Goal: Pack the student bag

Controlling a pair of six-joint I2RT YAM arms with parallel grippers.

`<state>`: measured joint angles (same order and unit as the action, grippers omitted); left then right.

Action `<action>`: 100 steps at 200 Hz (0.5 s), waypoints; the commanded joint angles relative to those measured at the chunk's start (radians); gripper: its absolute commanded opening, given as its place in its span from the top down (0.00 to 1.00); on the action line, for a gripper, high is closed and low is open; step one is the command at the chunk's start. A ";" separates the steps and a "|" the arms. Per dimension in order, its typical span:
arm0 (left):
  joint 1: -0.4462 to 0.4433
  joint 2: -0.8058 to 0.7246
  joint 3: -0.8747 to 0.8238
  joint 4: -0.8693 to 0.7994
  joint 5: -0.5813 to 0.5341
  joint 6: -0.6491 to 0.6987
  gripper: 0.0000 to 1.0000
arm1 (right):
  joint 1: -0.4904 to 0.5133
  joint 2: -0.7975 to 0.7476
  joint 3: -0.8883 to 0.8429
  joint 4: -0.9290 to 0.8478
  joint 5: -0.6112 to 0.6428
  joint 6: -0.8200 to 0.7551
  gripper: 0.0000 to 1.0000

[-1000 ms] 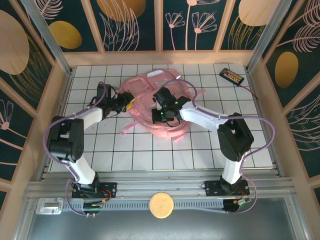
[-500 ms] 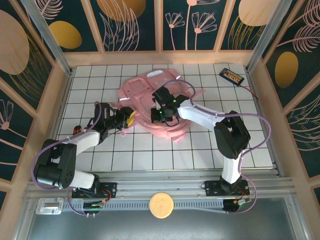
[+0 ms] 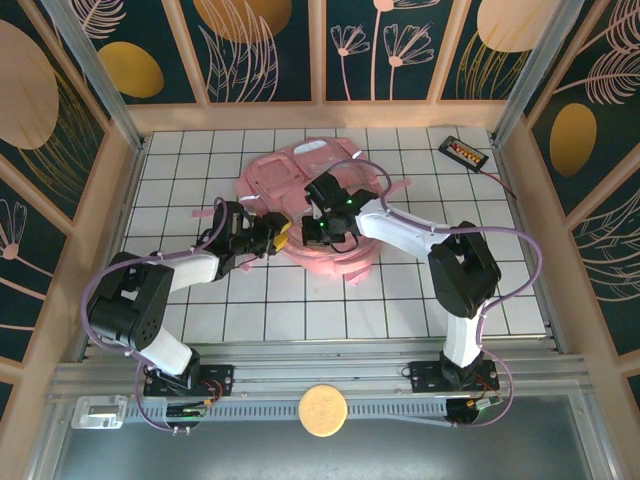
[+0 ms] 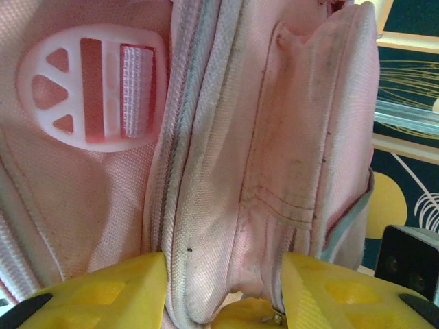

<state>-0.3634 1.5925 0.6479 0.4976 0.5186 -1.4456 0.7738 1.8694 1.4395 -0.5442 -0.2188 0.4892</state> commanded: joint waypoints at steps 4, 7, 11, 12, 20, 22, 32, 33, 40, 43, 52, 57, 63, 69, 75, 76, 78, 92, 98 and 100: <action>-0.008 0.030 0.036 0.045 0.001 -0.015 0.53 | -0.007 0.010 0.033 -0.004 -0.019 0.014 1.00; -0.008 0.032 0.038 0.044 0.001 -0.015 0.54 | -0.008 0.010 0.033 -0.004 -0.020 0.014 1.00; -0.008 0.033 0.040 0.042 0.001 -0.014 0.54 | -0.008 0.010 0.035 -0.003 -0.021 0.013 1.00; -0.008 0.034 0.041 0.041 0.002 -0.013 0.54 | -0.008 0.011 0.035 -0.004 -0.021 0.013 1.00; -0.009 0.037 0.043 0.029 0.004 -0.008 0.53 | -0.011 0.009 0.037 -0.006 -0.021 0.012 1.00; -0.009 0.037 0.045 0.025 0.004 -0.005 0.53 | -0.011 0.008 0.038 -0.006 -0.021 0.013 1.00; -0.010 0.035 0.051 0.000 0.005 0.010 0.53 | -0.011 0.007 0.041 -0.006 -0.021 0.011 1.00; -0.009 0.035 0.051 -0.003 0.005 0.012 0.54 | -0.013 0.008 0.041 -0.006 -0.021 0.011 1.00; -0.009 0.034 0.056 -0.026 0.005 0.024 0.53 | -0.014 0.007 0.041 -0.006 -0.021 0.011 1.00; -0.009 0.032 0.057 -0.034 0.005 0.030 0.53 | -0.015 0.006 0.041 -0.007 -0.022 0.010 1.00; -0.009 0.031 0.060 -0.057 0.005 0.041 0.53 | -0.017 0.007 0.041 -0.007 -0.023 0.008 1.00; -0.009 0.030 0.059 -0.060 0.003 0.046 0.53 | -0.019 0.006 0.041 -0.007 -0.025 0.008 1.00; -0.009 0.034 0.060 -0.065 0.001 0.049 0.53 | -0.020 0.007 0.042 -0.007 -0.027 0.005 1.00; -0.009 0.040 0.068 -0.080 0.001 0.053 0.53 | -0.021 0.005 0.041 -0.007 -0.027 0.006 1.00; -0.011 0.047 0.077 -0.095 0.001 0.061 0.52 | -0.022 0.004 0.042 -0.006 -0.028 0.005 1.00; -0.011 0.048 0.079 -0.098 0.001 0.062 0.52 | -0.022 0.004 0.042 -0.007 -0.028 0.005 1.00; -0.012 0.051 0.082 -0.102 0.001 0.066 0.52 | -0.022 0.004 0.042 -0.007 -0.029 0.004 1.00; -0.014 0.063 0.119 -0.160 -0.004 0.098 0.47 | -0.025 0.005 0.044 -0.007 -0.030 0.001 1.00; -0.014 0.067 0.133 -0.182 -0.007 0.114 0.46 | -0.027 0.005 0.044 -0.007 -0.032 -0.001 1.00; -0.014 0.068 0.137 -0.187 -0.008 0.118 0.46 | -0.027 0.004 0.044 -0.007 -0.033 -0.003 1.00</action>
<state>-0.3695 1.6325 0.7162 0.3977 0.5209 -1.3914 0.7582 1.8694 1.4395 -0.5461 -0.2375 0.4889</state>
